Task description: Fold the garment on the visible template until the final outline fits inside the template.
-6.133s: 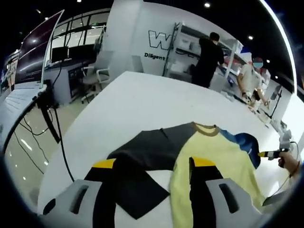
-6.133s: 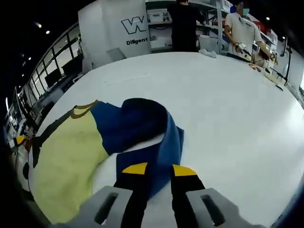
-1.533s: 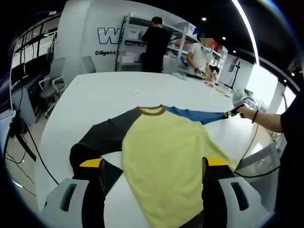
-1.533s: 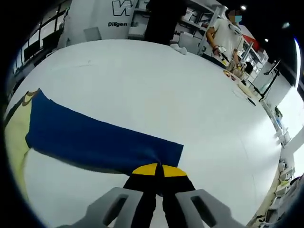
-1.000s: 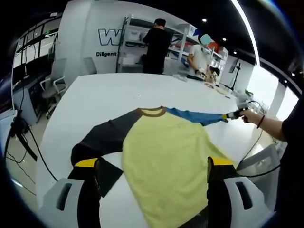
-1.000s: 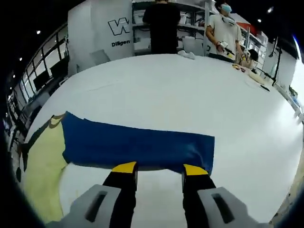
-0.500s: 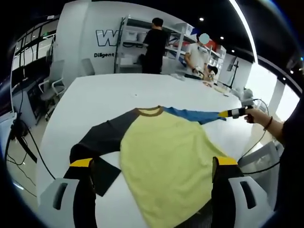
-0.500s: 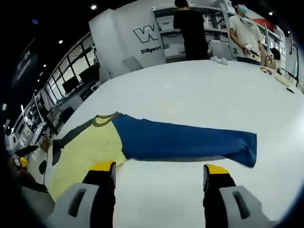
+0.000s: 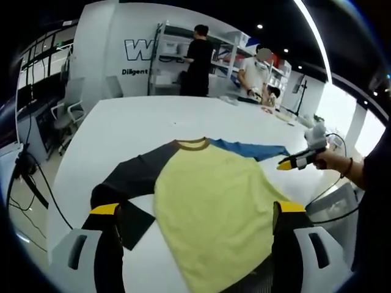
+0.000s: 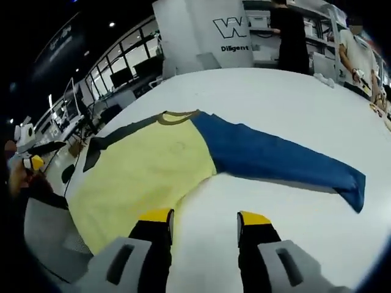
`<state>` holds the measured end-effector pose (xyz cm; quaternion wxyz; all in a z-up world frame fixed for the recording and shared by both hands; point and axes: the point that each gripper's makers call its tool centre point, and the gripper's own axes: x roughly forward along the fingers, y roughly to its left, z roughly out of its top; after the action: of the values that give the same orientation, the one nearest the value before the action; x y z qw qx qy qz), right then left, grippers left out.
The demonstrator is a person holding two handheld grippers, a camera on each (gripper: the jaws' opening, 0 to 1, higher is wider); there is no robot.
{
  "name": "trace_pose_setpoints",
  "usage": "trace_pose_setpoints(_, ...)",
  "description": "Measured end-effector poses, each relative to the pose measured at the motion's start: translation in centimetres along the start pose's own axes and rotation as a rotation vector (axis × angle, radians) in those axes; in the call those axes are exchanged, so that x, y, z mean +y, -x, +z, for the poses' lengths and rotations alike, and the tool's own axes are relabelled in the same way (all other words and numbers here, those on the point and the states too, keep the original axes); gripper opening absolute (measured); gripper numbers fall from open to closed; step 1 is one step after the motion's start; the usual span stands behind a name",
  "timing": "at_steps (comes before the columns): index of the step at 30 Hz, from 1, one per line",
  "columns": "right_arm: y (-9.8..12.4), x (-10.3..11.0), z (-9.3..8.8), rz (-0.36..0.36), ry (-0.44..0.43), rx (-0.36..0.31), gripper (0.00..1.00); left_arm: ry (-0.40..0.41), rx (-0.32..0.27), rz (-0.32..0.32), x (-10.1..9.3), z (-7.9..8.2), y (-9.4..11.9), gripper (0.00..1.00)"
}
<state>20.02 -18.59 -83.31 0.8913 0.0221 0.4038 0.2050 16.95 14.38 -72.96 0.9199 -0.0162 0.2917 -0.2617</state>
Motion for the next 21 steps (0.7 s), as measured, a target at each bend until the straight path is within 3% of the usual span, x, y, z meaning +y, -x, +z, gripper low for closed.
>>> trace_pose_setpoints(10, -1.9, 2.5, -2.0, 0.052, 0.112, 0.085, 0.15, 0.008, 0.005, 0.012, 0.1, -0.4, 0.6, 0.97)
trace_pose_setpoints(14, -2.5, 2.6, -2.4, 0.045, 0.169, 0.105, 0.08, 0.004, 0.006, 0.019, 0.2, -0.6, 0.8, 0.96)
trace_pose_setpoints(21, -3.0, 2.6, -2.8, 0.035, 0.191, 0.14, 0.02, 0.006, 0.005, 0.024, 0.4, -0.8, 1.1, 0.95)
